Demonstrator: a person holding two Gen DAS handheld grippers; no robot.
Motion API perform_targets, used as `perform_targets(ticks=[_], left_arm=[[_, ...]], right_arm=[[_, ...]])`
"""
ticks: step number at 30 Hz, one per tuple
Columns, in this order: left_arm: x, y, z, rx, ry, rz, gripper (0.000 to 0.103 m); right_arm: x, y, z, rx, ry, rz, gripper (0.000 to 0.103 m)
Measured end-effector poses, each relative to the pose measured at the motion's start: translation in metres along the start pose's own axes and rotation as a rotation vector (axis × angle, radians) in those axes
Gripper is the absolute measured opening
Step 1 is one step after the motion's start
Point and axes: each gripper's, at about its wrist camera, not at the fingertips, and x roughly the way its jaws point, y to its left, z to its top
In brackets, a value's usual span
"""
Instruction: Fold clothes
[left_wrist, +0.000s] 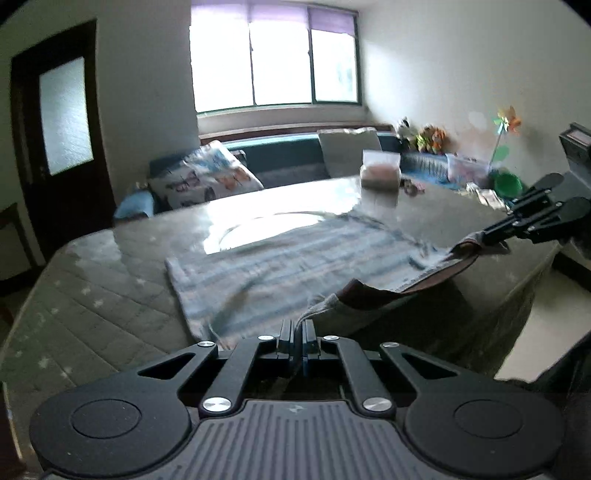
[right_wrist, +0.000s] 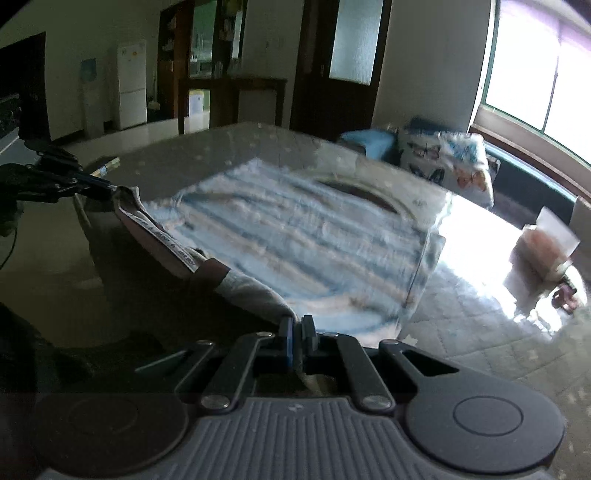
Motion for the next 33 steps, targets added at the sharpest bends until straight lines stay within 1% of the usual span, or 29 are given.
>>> perform_targets(ticks=[4, 9, 12, 16, 18, 20, 21, 23, 26, 31, 33], left_arm=[[0.008, 0.008, 0.022, -0.008, -0.038, 0.021, 0.004], [0.041, 0.033, 0.050, -0.011, -0.045, 0.047, 0.003], [0.068, 0.053, 0.069, -0.026, -0.027, 0.057, 0.003], [0.115, 0.082, 0.091, -0.044, 0.011, 0.059, 0.002], [0.141, 0.094, 0.101, -0.051, 0.040, 0.069, 0.002], [0.168, 0.108, 0.109, -0.053, 0.077, 0.056, 0.002], [0.183, 0.115, 0.113, -0.056, 0.096, 0.066, 0.002], [0.207, 0.126, 0.114, -0.064, 0.130, 0.055, 0.002], [0.241, 0.139, 0.114, -0.080, 0.174, 0.063, 0.002], [0.280, 0.151, 0.107, -0.090, 0.223, 0.078, 0.002], [0.293, 0.153, 0.105, -0.072, 0.246, 0.080, 0.003]], right_arm=[[-0.003, -0.006, 0.020, -0.009, -0.053, -0.034, 0.003], [0.026, -0.030, 0.053, -0.008, -0.070, -0.046, 0.003], [0.052, -0.052, 0.077, 0.005, -0.066, -0.044, 0.003], [0.094, -0.082, 0.109, 0.017, -0.052, -0.043, 0.003], [0.120, -0.093, 0.122, 0.014, -0.035, -0.049, 0.003], [0.144, -0.105, 0.131, 0.018, -0.013, -0.048, 0.003], [0.157, -0.110, 0.133, 0.025, -0.001, -0.049, 0.003], [0.185, -0.123, 0.139, 0.044, 0.028, -0.047, 0.003], [0.220, -0.138, 0.136, 0.079, 0.056, -0.056, 0.003], [0.258, -0.153, 0.123, 0.141, 0.083, -0.083, 0.003], [0.271, -0.156, 0.118, 0.175, 0.094, -0.097, 0.003]])
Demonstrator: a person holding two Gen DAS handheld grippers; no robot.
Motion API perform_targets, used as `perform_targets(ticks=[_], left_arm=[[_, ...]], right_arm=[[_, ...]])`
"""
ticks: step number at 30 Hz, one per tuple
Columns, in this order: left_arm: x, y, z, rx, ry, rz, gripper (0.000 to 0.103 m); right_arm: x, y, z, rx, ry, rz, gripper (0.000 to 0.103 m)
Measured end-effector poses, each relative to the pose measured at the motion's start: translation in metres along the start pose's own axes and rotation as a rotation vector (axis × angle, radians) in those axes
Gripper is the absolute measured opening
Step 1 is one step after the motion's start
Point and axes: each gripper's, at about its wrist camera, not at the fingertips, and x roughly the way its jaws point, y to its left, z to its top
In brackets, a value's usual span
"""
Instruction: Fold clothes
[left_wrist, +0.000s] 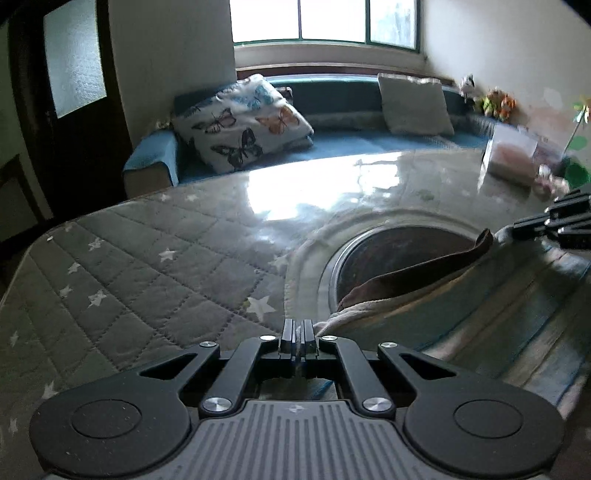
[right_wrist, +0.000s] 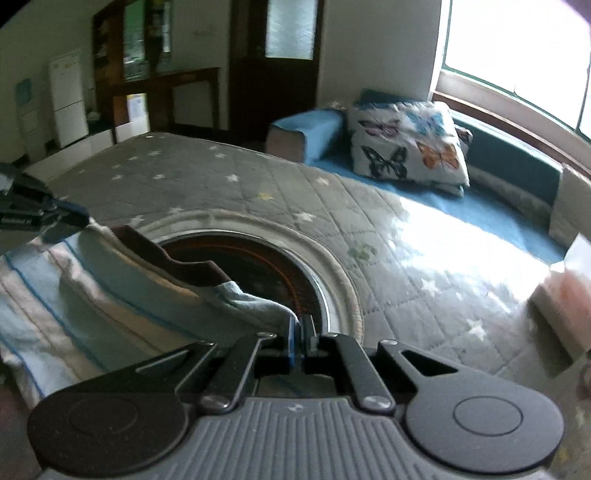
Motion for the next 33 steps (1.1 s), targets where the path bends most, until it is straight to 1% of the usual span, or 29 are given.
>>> perform_targets(ticks=[2, 4, 5, 7, 9, 10, 11, 13, 15, 16, 17, 18, 20, 21, 22, 23, 24, 26, 29, 31, 33], left_arm=[[0.012, 0.001, -0.001, 0.017, 0.028, 0.004, 0.003], [0.021, 0.005, -0.002, 0.008, 0.051, 0.017, 0.004], [0.022, 0.007, -0.002, 0.002, 0.055, 0.025, 0.006], [0.019, 0.014, -0.003, -0.029, 0.052, 0.055, 0.007], [0.009, 0.024, -0.004, -0.066, 0.029, 0.057, 0.009], [0.003, 0.029, -0.004, -0.086, 0.020, 0.063, 0.015], [-0.005, 0.035, -0.005, -0.109, 0.008, 0.070, 0.026], [-0.026, 0.044, -0.009, -0.151, -0.030, 0.063, 0.035], [-0.049, 0.046, -0.015, -0.167, -0.062, 0.040, 0.038], [-0.060, 0.045, -0.019, -0.166, -0.073, 0.040, 0.041], [-0.071, 0.045, -0.025, -0.162, -0.084, 0.036, 0.043], [-0.081, 0.045, -0.031, -0.158, -0.091, 0.025, 0.043], [-0.102, 0.041, -0.044, -0.139, -0.102, 0.004, 0.047], [-0.112, 0.037, -0.051, -0.122, -0.111, -0.004, 0.049], [-0.122, 0.034, -0.057, -0.102, -0.121, -0.017, 0.053], [-0.131, 0.029, -0.064, -0.081, -0.127, -0.037, 0.056], [-0.137, 0.024, -0.070, -0.059, -0.129, -0.053, 0.058], [-0.147, 0.011, -0.082, -0.007, -0.135, -0.080, 0.060], [-0.149, -0.011, -0.091, 0.077, -0.132, -0.108, 0.060], [-0.144, -0.022, -0.094, 0.103, -0.126, -0.110, 0.060], [-0.138, -0.024, -0.097, 0.107, -0.122, -0.131, 0.060]], right_arm=[[0.011, -0.002, -0.003, 0.013, 0.012, -0.004, 0.003], [0.017, -0.006, -0.005, 0.040, 0.026, -0.015, 0.005], [0.019, -0.008, -0.005, 0.056, 0.032, -0.021, 0.005], [0.016, -0.015, -0.005, 0.086, 0.021, -0.013, 0.007], [0.005, -0.021, -0.002, 0.112, -0.007, -0.012, 0.008], [-0.001, -0.024, -0.001, 0.113, -0.018, -0.023, 0.008], [-0.007, -0.025, -0.001, 0.112, -0.026, -0.032, 0.010], [-0.020, -0.026, -0.001, 0.111, -0.036, -0.031, 0.011], [-0.033, -0.024, -0.004, 0.103, -0.047, -0.029, 0.013], [-0.039, -0.024, -0.006, 0.100, -0.052, -0.026, 0.014], [-0.046, -0.022, -0.008, 0.099, -0.059, -0.020, 0.020], [-0.054, -0.020, -0.012, 0.098, -0.064, -0.017, 0.029], [-0.067, -0.017, -0.020, 0.095, -0.071, -0.009, 0.035], [-0.072, -0.015, -0.024, 0.096, -0.072, -0.003, 0.035], [-0.080, -0.014, -0.029, 0.102, -0.072, 0.005, 0.035], [-0.085, -0.013, -0.035, 0.111, -0.071, 0.011, 0.039], [-0.090, -0.012, -0.039, 0.118, -0.071, 0.017, 0.044], [-0.102, -0.009, -0.051, 0.136, -0.072, 0.029, 0.046], [-0.114, -0.007, -0.065, 0.175, -0.070, 0.037, 0.046], [-0.121, -0.007, -0.074, 0.201, -0.067, 0.040, 0.046], [-0.128, -0.006, -0.084, 0.222, -0.062, 0.039, 0.046]])
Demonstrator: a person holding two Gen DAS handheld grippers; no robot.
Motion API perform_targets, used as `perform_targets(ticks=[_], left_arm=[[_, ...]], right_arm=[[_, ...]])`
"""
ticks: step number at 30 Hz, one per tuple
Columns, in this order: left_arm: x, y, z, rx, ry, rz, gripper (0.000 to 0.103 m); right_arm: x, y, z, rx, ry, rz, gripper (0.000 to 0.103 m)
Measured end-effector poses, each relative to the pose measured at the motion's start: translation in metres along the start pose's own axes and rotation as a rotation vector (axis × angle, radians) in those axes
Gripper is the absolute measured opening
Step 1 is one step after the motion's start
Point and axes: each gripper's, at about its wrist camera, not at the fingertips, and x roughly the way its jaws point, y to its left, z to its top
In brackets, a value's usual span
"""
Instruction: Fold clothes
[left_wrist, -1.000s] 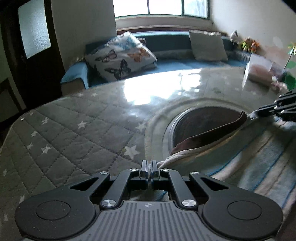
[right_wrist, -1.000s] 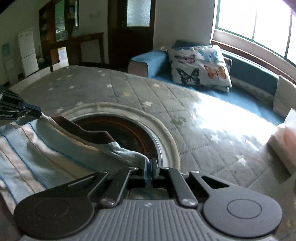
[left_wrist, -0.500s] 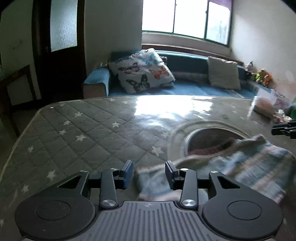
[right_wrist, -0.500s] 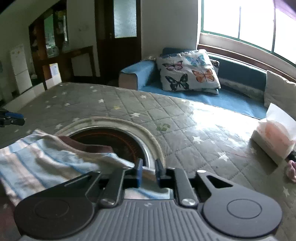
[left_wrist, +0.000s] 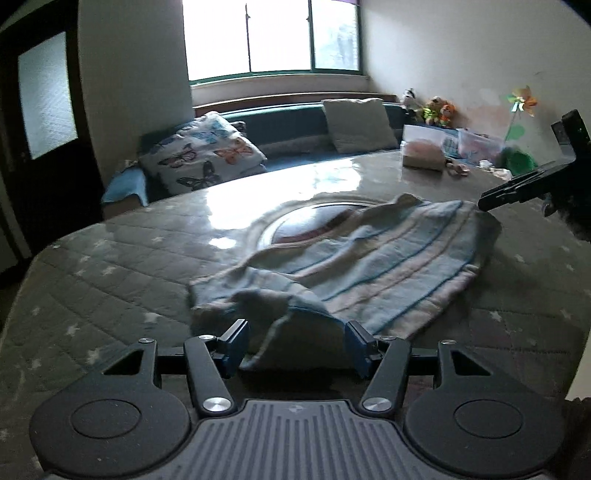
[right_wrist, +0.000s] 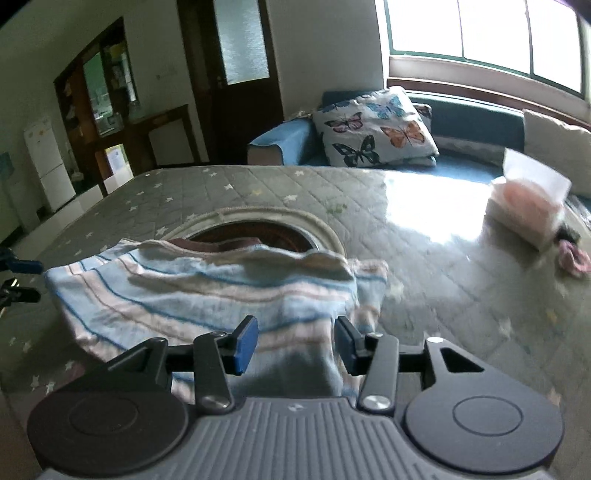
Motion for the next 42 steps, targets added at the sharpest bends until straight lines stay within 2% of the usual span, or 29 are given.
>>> perform_targets(ticks=[3, 6, 9, 10, 11, 14, 19, 20, 21, 22, 23, 26, 30, 33, 36, 39, 42], left_arm=[[0.005, -0.004, -0.003, 0.017, -0.006, -0.010, 0.059], [0.007, -0.003, -0.004, -0.003, -0.019, -0.028, 0.052], [0.009, -0.003, -0.006, -0.014, -0.015, -0.029, 0.034], [0.009, -0.003, -0.007, -0.020, -0.017, -0.025, 0.021], [0.008, -0.003, -0.008, -0.030, -0.018, -0.018, 0.015], [0.003, -0.001, -0.011, -0.056, -0.030, -0.007, 0.010], [-0.001, 0.002, -0.019, -0.101, -0.027, 0.018, 0.008], [-0.002, 0.002, -0.021, -0.117, -0.029, 0.020, 0.007], [-0.003, 0.003, -0.022, -0.135, -0.034, 0.022, 0.007], [-0.004, 0.004, -0.023, -0.152, -0.040, 0.027, 0.007], [-0.006, 0.005, -0.025, -0.171, -0.044, 0.034, 0.007], [-0.008, 0.008, -0.035, -0.234, -0.032, 0.045, 0.007], [0.000, 0.016, -0.055, -0.323, 0.036, 0.047, 0.007], [0.001, 0.022, -0.063, -0.372, 0.053, 0.044, 0.008], [-0.006, 0.023, -0.060, -0.360, 0.052, 0.067, 0.011], [-0.013, 0.026, -0.057, -0.357, 0.051, 0.087, 0.011], [-0.018, 0.024, -0.052, -0.356, 0.035, 0.111, 0.022]], right_arm=[[-0.010, -0.004, -0.012, 0.025, 0.010, 0.006, 0.046], [-0.011, -0.007, -0.020, 0.042, 0.027, -0.002, 0.046], [-0.008, -0.012, -0.027, 0.073, 0.044, 0.006, 0.045], [-0.006, -0.012, -0.028, 0.076, 0.048, 0.008, 0.044], [-0.005, -0.011, -0.029, 0.078, 0.049, 0.011, 0.041], [-0.004, -0.012, -0.028, 0.081, 0.034, 0.014, 0.040], [0.002, -0.019, -0.025, 0.100, 0.024, 0.004, 0.040], [0.004, -0.020, -0.025, 0.101, 0.029, 0.010, 0.037], [0.006, -0.020, -0.026, 0.100, 0.035, 0.022, 0.020], [0.007, -0.019, -0.028, 0.105, 0.040, 0.034, 0.009], [0.006, -0.019, -0.030, 0.120, 0.039, 0.030, 0.005], [0.001, -0.024, -0.041, 0.167, 0.029, 0.008, 0.005], [0.010, -0.035, -0.062, 0.249, 0.067, -0.009, 0.005], [0.009, -0.039, -0.063, 0.272, 0.065, -0.002, 0.006], [0.006, -0.032, -0.058, 0.201, 0.085, -0.035, 0.010], [-0.004, -0.023, -0.043, 0.120, 0.042, -0.064, 0.012], [-0.006, -0.015, -0.028, 0.093, 0.000, -0.037, 0.012]])
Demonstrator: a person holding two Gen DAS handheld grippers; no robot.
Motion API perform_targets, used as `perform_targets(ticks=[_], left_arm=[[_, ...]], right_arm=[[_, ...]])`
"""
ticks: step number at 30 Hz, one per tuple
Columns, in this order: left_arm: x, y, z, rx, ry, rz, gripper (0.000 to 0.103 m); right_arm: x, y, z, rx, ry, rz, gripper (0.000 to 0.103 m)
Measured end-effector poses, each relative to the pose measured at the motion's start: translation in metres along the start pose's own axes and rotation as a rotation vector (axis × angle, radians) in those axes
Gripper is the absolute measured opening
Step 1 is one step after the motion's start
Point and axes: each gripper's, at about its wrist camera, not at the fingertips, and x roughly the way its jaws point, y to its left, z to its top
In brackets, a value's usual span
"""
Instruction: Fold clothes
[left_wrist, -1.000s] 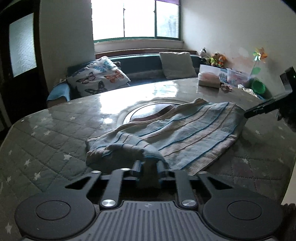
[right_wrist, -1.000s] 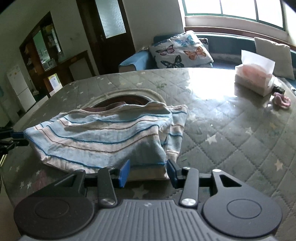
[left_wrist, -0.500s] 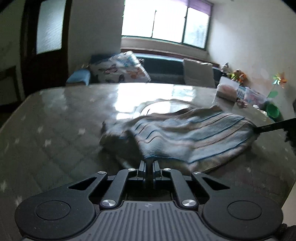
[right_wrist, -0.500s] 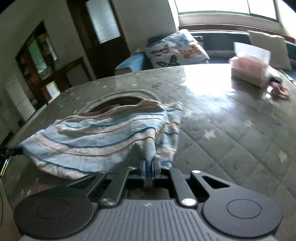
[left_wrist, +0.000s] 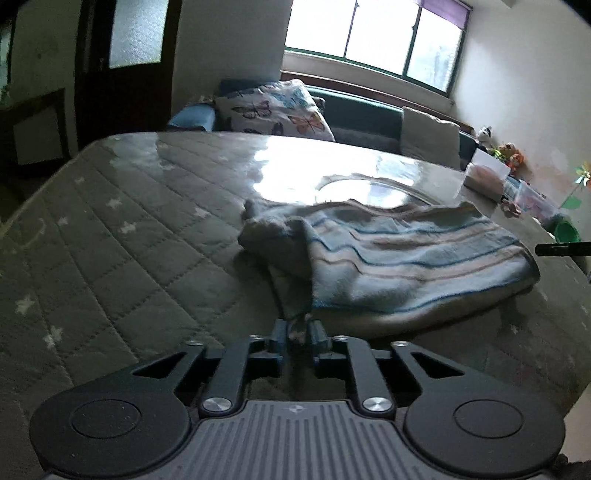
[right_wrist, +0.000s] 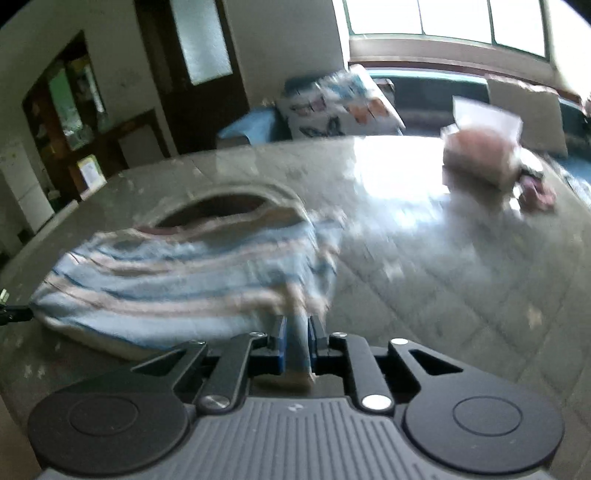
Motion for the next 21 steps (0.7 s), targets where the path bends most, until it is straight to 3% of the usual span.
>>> perform_targets(ticks=[4, 5, 9, 16, 21], left_arm=[[-0.013, -0.007, 0.005, 0.007, -0.041, 0.001, 0.045], [-0.016, -0.008, 0.006, 0.010, -0.053, -0.005, 0.047], [-0.017, -0.014, 0.014, 0.008, -0.086, -0.015, 0.050], [0.005, -0.005, 0.029, -0.085, -0.109, -0.035, 0.051], [0.026, 0.003, 0.034, -0.129, -0.094, -0.047, 0.053]], right_arm=[[0.017, 0.018, 0.016, -0.048, 0.006, 0.037, 0.012], [0.022, 0.024, 0.019, -0.062, 0.015, 0.050, 0.012], [0.040, 0.051, 0.032, -0.129, 0.038, 0.114, 0.012], [0.078, 0.117, 0.063, -0.248, 0.082, 0.243, 0.013], [0.117, 0.166, 0.079, -0.303, 0.135, 0.333, 0.025]])
